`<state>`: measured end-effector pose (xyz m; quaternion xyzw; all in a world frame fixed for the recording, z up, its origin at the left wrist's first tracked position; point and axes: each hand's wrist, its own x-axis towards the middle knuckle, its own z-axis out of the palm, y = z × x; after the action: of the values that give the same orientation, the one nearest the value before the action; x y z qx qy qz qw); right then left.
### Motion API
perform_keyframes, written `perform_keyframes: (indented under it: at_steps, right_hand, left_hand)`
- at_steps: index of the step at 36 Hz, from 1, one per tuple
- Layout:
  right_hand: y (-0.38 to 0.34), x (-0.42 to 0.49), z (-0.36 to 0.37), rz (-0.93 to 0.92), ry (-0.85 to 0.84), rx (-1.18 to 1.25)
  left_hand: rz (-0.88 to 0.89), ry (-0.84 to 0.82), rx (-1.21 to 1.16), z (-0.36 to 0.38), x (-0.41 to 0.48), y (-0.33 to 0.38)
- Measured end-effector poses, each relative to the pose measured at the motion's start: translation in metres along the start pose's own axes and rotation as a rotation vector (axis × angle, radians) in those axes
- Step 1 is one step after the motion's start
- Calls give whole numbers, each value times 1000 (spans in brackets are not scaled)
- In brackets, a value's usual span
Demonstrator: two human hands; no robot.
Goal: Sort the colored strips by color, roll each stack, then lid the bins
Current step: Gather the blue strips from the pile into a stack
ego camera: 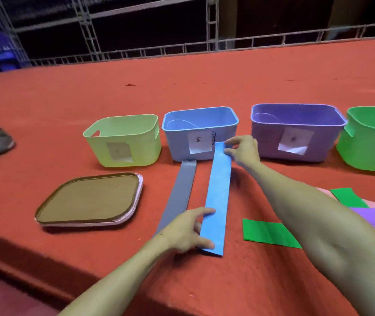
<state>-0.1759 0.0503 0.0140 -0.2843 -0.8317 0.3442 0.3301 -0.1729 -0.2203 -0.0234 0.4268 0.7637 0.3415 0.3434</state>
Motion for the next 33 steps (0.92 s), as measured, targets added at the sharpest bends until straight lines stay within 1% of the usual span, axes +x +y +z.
perform_keyframes:
  at_steps: [5,11,13,16,18,24,27,30,33]
  right_hand:
    - [21,1,35,36,-84,-79]
    - [37,2,48,46,-150,-116]
    - [35,3,48,17,-194,-178]
    - [32,8,46,-15,-282,-278]
    - [33,11,46,-14,-322,-346]
    - [29,11,52,34,-393,-411]
    - [27,9,47,24,-412,-394]
    - [31,0,37,-4,-343,-272]
    - [30,-14,16,24,-261,-166]
  left_hand:
    - [-30,-37,84,-5,5,1]
    - [-64,-45,206,-11,6,14]
    - [-49,-35,307,-9,6,19]
    - [-12,7,521,-7,5,25]
    - [9,17,592,-6,6,25]
    - [-8,-9,588,-10,9,26]
    - [-34,-42,535,-15,10,29]
    - [-74,-69,500,-18,11,32]
    - [-80,-5,528,-14,13,35]
